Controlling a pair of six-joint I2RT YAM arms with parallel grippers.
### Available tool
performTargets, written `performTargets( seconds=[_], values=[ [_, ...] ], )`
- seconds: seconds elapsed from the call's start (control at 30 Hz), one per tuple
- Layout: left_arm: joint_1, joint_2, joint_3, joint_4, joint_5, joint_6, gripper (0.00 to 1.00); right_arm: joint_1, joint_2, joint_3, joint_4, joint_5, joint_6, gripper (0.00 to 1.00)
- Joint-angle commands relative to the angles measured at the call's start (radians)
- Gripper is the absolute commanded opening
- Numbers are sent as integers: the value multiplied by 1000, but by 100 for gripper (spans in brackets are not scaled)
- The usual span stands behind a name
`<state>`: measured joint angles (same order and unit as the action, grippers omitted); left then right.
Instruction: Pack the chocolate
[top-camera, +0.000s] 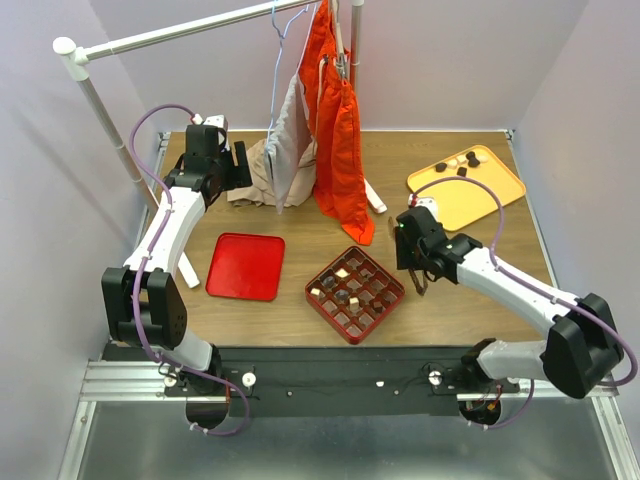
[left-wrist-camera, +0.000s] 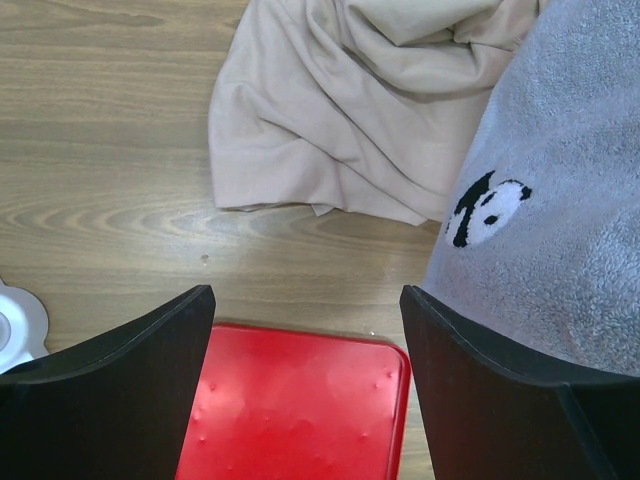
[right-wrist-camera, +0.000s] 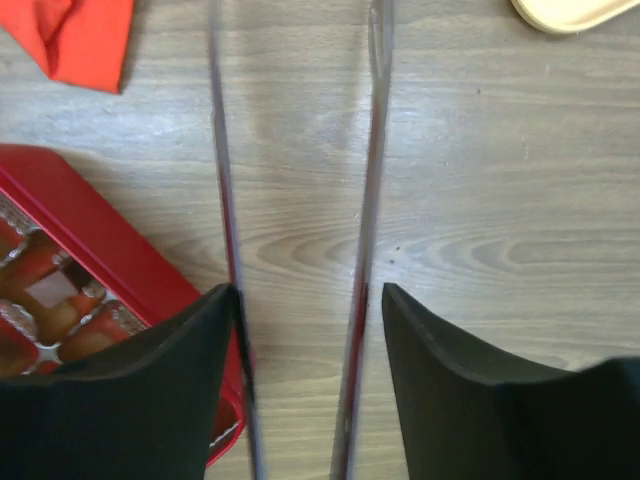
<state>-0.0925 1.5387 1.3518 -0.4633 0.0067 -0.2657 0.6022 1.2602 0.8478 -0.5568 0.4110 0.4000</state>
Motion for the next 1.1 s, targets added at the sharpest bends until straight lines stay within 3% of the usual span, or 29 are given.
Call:
performTargets(
  seconds=[0.0,0.53,0.73,0.87,0.97,1.03,1.07],
  values=[
    [7,-14,15,-17,-17,13,84,1,22,16,44,43,-9,72],
    [8,-37,-13,-17,-13,14,85,-22,-110,26,-12,68,32,75],
    [10,-102,-74,8,-76,-30,85,-25,-99,97,-44,-84,91,77],
    [31,-173,-195,49,-51,-59,85,-24,-41,171,-37,-366,149,76],
    [30,-166,-236,40,-28,-98,84,-22,-10,197,-20,-379,169,76],
    [-42,-170,-258,35,-83,-151,83,-22,4,211,-14,-356,163,76],
    [-99,-178,-278,38,-176,-171,83,-22,13,218,-14,-344,163,76]
  ],
)
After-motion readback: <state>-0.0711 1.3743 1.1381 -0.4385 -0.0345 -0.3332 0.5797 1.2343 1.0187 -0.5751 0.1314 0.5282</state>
